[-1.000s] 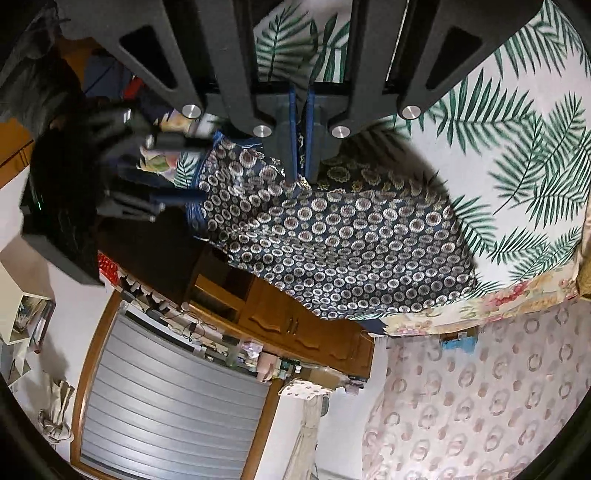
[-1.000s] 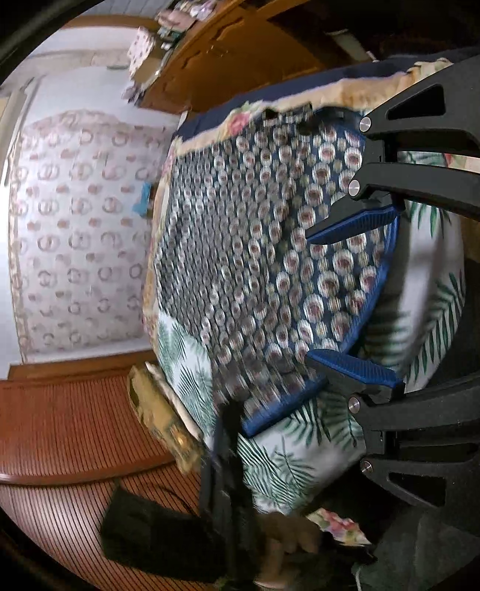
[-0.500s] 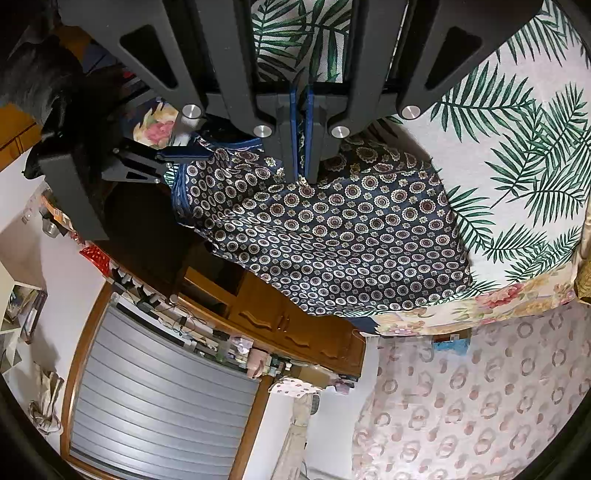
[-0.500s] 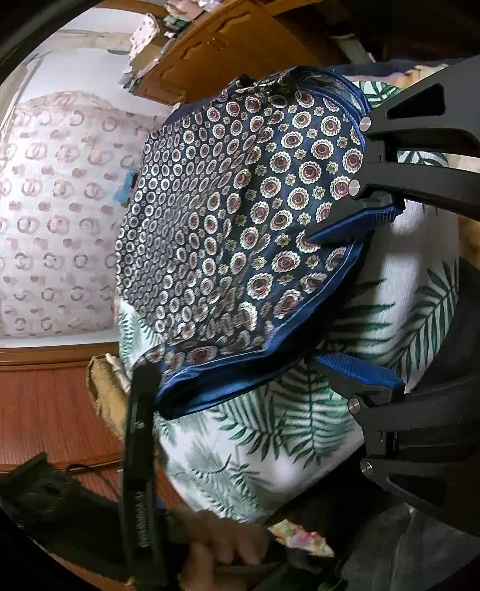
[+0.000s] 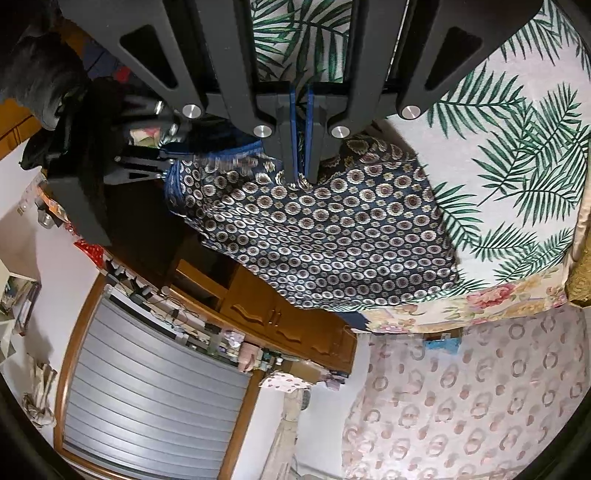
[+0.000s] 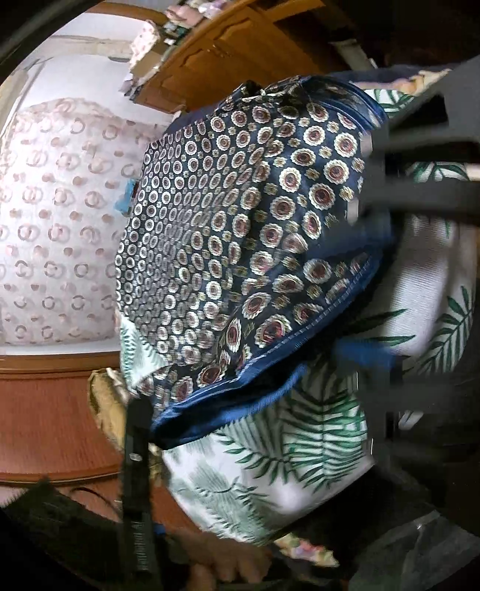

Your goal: Fold small clothes

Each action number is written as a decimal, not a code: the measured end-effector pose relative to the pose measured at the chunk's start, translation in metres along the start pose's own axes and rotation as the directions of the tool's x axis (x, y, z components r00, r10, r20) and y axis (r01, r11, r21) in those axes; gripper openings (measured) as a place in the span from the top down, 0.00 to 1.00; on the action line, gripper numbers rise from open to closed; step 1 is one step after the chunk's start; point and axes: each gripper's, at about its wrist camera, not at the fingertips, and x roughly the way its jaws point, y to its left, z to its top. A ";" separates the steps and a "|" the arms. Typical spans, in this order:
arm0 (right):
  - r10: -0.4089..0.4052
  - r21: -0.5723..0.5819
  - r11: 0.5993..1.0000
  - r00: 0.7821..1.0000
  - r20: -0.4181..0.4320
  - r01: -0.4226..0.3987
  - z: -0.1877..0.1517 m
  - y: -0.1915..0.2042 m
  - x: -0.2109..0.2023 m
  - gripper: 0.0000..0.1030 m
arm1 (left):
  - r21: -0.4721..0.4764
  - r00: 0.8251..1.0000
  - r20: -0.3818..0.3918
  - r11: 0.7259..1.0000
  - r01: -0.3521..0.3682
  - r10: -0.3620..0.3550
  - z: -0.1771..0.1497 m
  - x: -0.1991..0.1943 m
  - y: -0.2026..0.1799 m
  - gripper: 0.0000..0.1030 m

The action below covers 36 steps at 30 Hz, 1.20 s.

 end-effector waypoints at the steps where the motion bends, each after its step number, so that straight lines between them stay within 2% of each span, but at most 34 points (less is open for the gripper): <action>1: -0.003 -0.001 1.000 1.000 0.013 0.003 0.003 -0.001 -0.001 0.91 | -0.003 1.000 -0.004 1.000 -0.008 0.008 0.001 0.001 0.000 0.96; 5: -0.011 -0.016 1.000 0.998 0.062 0.012 0.023 -0.006 -0.006 0.95 | 0.014 0.997 -0.010 0.997 -0.071 0.071 0.005 0.003 0.003 0.96; 9: -0.019 -0.036 0.999 0.994 0.108 0.023 0.044 -0.011 -0.009 0.96 | -0.002 0.997 0.000 0.997 -0.083 0.083 0.010 0.002 0.012 0.95; 11: -0.025 -0.045 0.999 0.992 0.127 0.031 0.052 -0.013 -0.008 0.96 | -0.002 0.995 0.004 0.995 -0.099 0.099 0.013 0.001 0.015 0.86; 16: -0.035 -0.069 0.997 0.987 0.154 0.046 0.069 -0.019 -0.002 0.96 | 0.011 0.989 0.036 0.989 -0.146 0.146 0.027 -0.002 0.028 0.77; 18: -0.034 -0.072 0.996 0.987 0.157 0.045 0.075 -0.022 0.004 0.96 | 0.011 0.987 0.047 0.988 -0.156 0.155 0.032 -0.004 0.034 0.69; 19: -0.031 -0.064 0.997 0.988 0.151 0.041 0.076 -0.025 0.009 0.96 | 0.013 0.985 0.055 0.986 -0.164 0.163 0.034 -0.005 0.039 0.59; 21: -0.017 -0.057 0.998 0.988 0.151 0.026 0.083 -0.032 0.014 0.96 | 0.019 0.982 0.068 0.983 -0.180 0.178 0.037 -0.005 0.045 0.55; 23: -0.005 -0.055 0.998 0.988 0.153 0.014 0.090 -0.037 0.021 0.96 | 0.022 0.978 0.061 0.979 -0.202 0.201 0.039 -0.002 0.053 0.41; 28: -0.005 -0.080 0.997 0.987 0.159 0.018 0.110 -0.041 0.041 0.96 | 0.006 0.978 0.072 0.980 -0.198 0.197 0.041 0.001 0.074 0.22; 32: -0.015 -0.115 0.993 0.986 0.164 0.034 0.124 -0.040 0.060 0.96 | -0.018 0.980 0.074 0.983 -0.181 0.182 0.043 0.003 0.090 0.21; 36: -0.026 -0.153 0.987 0.985 0.173 0.053 0.140 -0.042 0.075 0.96 | -0.017 0.975 0.078 0.978 -0.209 0.209 0.044 0.005 0.100 0.21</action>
